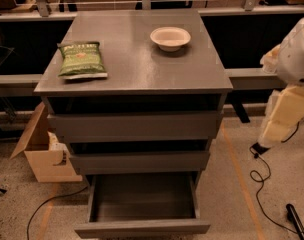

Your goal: Close bottom drawer

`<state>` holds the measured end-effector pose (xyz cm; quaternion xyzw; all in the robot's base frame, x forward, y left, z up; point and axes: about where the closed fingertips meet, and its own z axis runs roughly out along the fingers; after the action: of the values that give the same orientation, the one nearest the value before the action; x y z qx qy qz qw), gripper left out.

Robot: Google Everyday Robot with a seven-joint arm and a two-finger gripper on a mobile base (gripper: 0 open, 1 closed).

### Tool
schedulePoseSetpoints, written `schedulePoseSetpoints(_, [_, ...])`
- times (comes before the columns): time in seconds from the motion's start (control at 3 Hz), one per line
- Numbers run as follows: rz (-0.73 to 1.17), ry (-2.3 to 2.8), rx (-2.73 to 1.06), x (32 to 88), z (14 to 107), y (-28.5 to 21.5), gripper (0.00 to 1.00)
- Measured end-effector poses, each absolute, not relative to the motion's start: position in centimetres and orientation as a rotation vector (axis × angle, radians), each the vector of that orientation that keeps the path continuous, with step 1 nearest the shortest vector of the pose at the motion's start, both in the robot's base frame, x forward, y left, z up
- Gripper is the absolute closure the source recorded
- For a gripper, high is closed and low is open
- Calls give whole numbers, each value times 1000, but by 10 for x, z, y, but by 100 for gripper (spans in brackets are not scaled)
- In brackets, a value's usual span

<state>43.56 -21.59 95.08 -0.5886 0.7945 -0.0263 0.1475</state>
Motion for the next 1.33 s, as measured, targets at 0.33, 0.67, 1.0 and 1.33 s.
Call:
schedulePoseSetpoints(0.33, [-29,2444,-1529,435,874,-212,0])
schedulePoseSetpoints(0.67, [72,2569,-1406,425,786,-200,0])
schedulePoseSetpoints(1.0, [94,2625,-1413,406,756,-201,0])
schedulePoseSetpoints(1.33, [94,2626,-1414,405,756,-201,0])
